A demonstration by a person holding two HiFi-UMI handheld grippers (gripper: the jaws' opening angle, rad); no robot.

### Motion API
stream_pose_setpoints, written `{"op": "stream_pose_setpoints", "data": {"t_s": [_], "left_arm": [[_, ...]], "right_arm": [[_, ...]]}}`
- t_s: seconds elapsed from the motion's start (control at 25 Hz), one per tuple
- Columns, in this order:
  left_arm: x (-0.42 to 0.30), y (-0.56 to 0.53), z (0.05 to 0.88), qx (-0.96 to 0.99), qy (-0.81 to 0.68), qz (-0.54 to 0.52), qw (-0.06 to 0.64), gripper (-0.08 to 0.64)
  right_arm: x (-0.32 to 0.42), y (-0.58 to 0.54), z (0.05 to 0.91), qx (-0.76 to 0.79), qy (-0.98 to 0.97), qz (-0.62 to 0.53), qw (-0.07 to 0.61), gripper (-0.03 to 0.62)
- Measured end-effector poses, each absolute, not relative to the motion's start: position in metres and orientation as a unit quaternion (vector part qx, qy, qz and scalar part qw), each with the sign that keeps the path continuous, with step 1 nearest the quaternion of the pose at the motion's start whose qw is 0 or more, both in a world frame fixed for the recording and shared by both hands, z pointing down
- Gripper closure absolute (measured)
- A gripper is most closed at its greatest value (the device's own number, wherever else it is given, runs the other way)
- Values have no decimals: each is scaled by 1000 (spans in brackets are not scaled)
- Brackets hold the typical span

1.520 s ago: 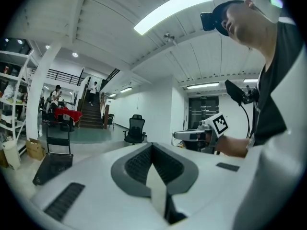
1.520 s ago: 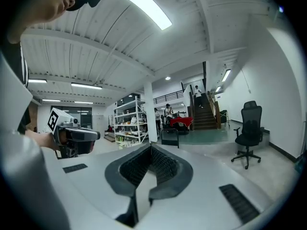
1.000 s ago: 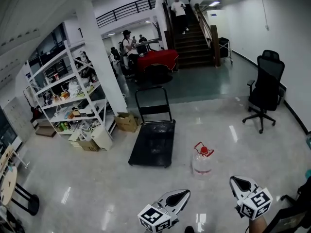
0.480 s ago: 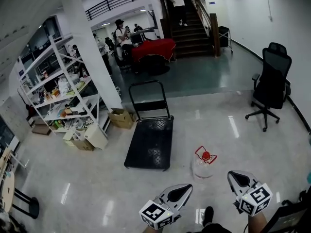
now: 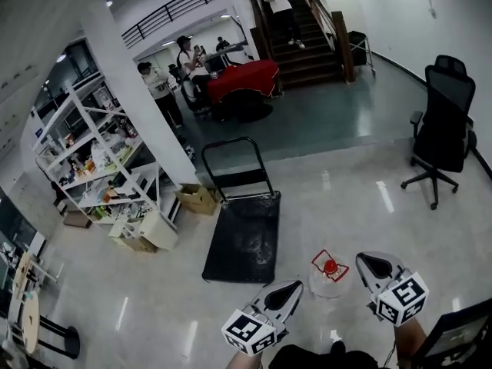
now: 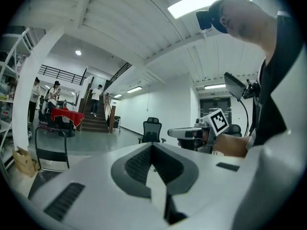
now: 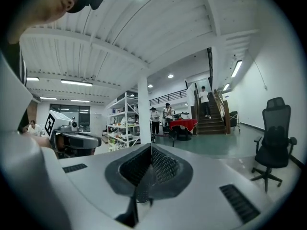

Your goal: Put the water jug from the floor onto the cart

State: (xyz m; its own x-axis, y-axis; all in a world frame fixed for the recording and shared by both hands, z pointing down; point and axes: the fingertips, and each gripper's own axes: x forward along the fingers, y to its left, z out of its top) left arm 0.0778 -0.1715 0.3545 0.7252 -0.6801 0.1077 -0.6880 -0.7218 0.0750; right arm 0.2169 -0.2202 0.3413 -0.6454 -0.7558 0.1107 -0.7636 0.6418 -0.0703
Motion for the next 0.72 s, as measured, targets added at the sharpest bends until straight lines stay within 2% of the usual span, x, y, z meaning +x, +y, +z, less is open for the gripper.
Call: {"op": "stream_pose_setpoints", "data": {"t_s": [0.28, 0.72], "left_arm": [[82, -263, 371, 934, -348, 47, 71, 558], [39, -418, 405, 950, -296, 50, 84, 558]], "right_arm": [[222, -314, 361, 437, -895, 78, 42, 591], [189, -444, 383, 496, -862, 90, 59, 589]]}}
